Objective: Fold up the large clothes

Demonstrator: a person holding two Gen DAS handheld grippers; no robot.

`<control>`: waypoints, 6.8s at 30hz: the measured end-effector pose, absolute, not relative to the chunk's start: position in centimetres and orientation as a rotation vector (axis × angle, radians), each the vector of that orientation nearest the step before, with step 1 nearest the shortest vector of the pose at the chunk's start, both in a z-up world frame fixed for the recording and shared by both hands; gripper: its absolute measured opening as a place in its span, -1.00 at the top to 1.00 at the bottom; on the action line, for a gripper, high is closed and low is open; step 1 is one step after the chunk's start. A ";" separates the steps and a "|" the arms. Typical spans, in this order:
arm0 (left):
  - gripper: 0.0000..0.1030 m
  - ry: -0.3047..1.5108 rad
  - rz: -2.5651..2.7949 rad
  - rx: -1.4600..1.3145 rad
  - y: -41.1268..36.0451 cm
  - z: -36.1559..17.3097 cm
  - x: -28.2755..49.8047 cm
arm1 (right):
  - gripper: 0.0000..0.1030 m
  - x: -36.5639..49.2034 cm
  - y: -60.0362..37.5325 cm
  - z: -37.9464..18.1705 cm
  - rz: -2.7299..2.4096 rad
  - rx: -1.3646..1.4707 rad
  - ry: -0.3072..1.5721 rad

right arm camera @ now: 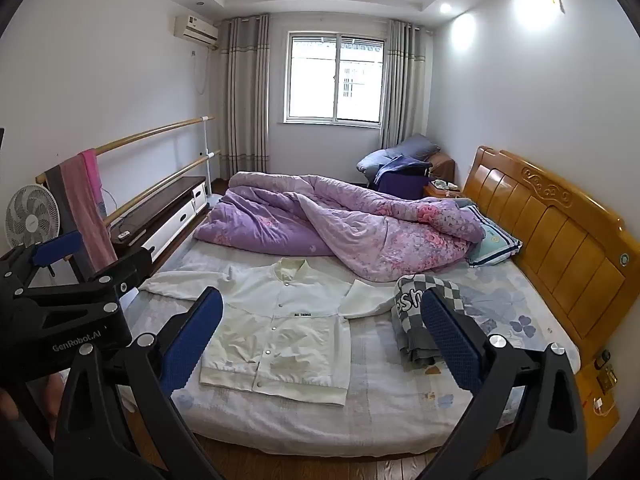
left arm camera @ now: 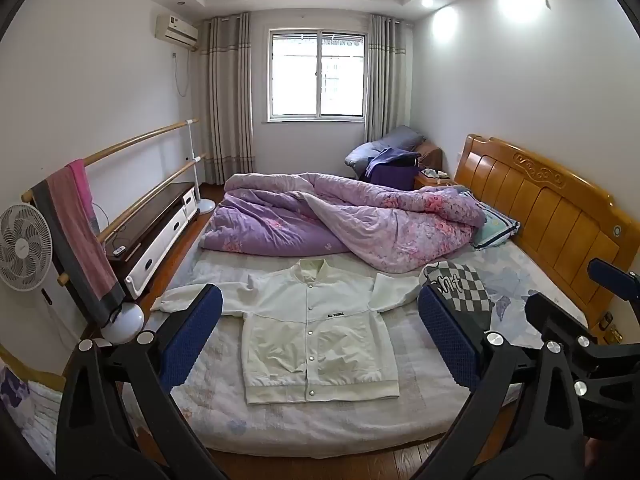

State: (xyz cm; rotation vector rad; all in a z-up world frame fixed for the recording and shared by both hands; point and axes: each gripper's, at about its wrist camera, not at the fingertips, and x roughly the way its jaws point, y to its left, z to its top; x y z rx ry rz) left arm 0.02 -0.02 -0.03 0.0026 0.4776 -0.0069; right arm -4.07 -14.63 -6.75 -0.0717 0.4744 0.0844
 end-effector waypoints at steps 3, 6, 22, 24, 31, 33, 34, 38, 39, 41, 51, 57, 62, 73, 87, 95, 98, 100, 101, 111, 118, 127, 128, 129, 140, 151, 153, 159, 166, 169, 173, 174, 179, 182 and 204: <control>-0.91 0.477 0.001 0.010 -0.1 0.0 0.0 | -0.86 -3.9 -14.4 -6.8 0.079 -0.091 0.492; -0.91 0.475 0.001 0.006 -0.1 0.0 0.0 | -0.86 -3.6 -14.3 -6.7 0.073 -0.085 0.490; -0.91 0.479 0.005 0.007 -0.6 -0.4 0.0 | -0.86 -4.0 -14.8 -6.8 0.096 -0.068 0.484; -0.91 0.479 0.004 0.007 -0.6 -0.4 0.0 | -0.86 -4.0 -14.8 -6.8 0.097 -0.066 0.485; -0.91 0.478 0.009 0.014 -0.5 -0.5 -0.3 | -0.86 -3.4 -14.6 -7.0 0.103 -0.060 0.493; -0.91 0.478 0.009 0.013 -0.4 -0.2 -0.4 | -0.86 -3.3 -14.6 -7.0 0.104 -0.058 0.496; -0.91 0.480 0.008 0.013 -0.4 -0.2 -0.4 | -0.86 -3.1 -14.7 -7.3 0.105 -0.057 0.498; -0.91 0.479 0.009 0.015 0.1 -0.1 -0.2 | -0.86 -3.1 -14.8 -7.4 0.106 -0.056 0.498; -0.91 0.482 0.011 0.014 0.4 -0.4 0.1 | -0.86 -3.1 -14.8 -7.4 0.107 -0.056 0.499; -0.91 0.483 0.010 0.014 0.5 -0.4 0.1 | -0.86 -3.1 -14.7 -7.4 0.106 -0.055 0.498; -0.91 0.486 0.013 0.015 0.9 -0.9 0.5 | -0.86 -2.8 -14.7 -7.8 0.108 -0.053 0.507; -0.91 0.491 0.017 0.015 0.9 -1.2 0.8 | -0.86 -2.4 -14.6 -8.3 0.113 -0.053 0.511; -0.91 0.491 0.018 0.016 1.1 -1.2 0.8 | -0.86 -2.1 -14.7 -8.6 0.120 -0.049 0.514; -0.91 0.492 0.023 0.013 1.7 -1.3 1.1 | -0.86 -1.7 -14.9 -8.4 0.129 -0.047 0.519; -0.91 0.501 0.059 0.016 -0.1 -1.7 1.9 | -0.86 -0.3 -17.8 -8.3 0.175 -0.048 0.527; -0.91 0.527 0.069 0.014 -3.3 -2.3 3.0 | -0.86 0.2 -19.9 -8.7 0.189 -0.056 0.552; -0.91 0.539 0.073 0.016 -3.6 -2.8 3.5 | -0.86 0.7 -20.8 -9.0 0.196 -0.053 0.568; -0.91 0.547 0.073 0.017 -3.9 -3.1 4.1 | -0.86 1.1 -21.1 -9.3 0.201 -0.053 0.579; -0.91 0.552 0.073 0.017 -4.0 -3.3 4.4 | -0.86 1.3 -21.1 -9.3 0.204 -0.053 0.583; -0.91 0.603 0.082 0.017 -1.8 -5.8 9.8 | -0.86 5.9 -18.8 -11.1 0.218 -0.055 0.623; -0.91 0.665 0.065 0.010 4.5 -8.9 16.6 | -0.86 12.4 -13.0 -13.8 0.199 -0.048 0.670; -0.91 0.840 0.079 -0.038 19.5 -15.2 27.5 | -0.86 22.2 0.2 -19.2 0.205 -0.054 0.742; -0.91 0.858 0.087 -0.045 21.4 -16.2 28.7 | -0.86 23.8 2.4 -20.3 0.214 -0.054 0.761; -0.91 0.871 0.095 -0.051 23.0 -17.0 29.5 | -0.86 25.0 3.9 -21.1 0.219 -0.057 0.780; -0.91 1.056 0.205 -0.282 43.0 -30.2 39.9 | -0.86 38.1 19.9 -33.3 0.302 -0.116 0.984; -0.89 1.079 0.527 -0.680 64.9 -48.9 47.9 | -0.55 48.8 25.1 -44.3 0.305 -0.150 1.049; -0.84 1.095 0.553 -0.709 67.5 -51.7 49.2 | -0.08 50.7 24.9 -46.7 0.318 -0.127 1.102; -0.06 1.143 0.597 -0.839 72.0 -57.8 51.2 | 0.59 53.7 23.8 -52.4 0.380 -0.028 1.218; 0.66 1.080 0.591 -0.959 74.9 -60.9 51.8 | 0.68 55.6 21.4 -57.3 0.391 0.095 1.290; 0.72 0.987 0.576 -0.962 74.8 -58.7 50.8 | 0.95 56.8 20.7 -59.2 0.401 0.151 1.317; 0.72 0.883 0.557 -0.913 73.7 -54.0 48.4 | 0.99 58.4 21.5 -62.0 0.455 0.197 1.349; 0.72 0.873 0.557 -0.892 73.2 -53.0 47.9 | 0.99 58.7 22.0 -62.8 0.465 0.202 1.361; 0.72 0.874 0.542 -0.734 69.7 -48.7 47.6 | 1.00 59.7 23.4 -68.7 0.435 0.237 1.503; 0.72 0.818 0.521 -0.619 65.5 -44.3 48.1 | 1.00 60.3 22.7 -68.6 0.436 0.301 1.529; 0.72 0.904 0.062 -0.162 6.9 -46.3 66.5 | 0.89 53.4 -22.5 -52.5 0.244 0.243 1.186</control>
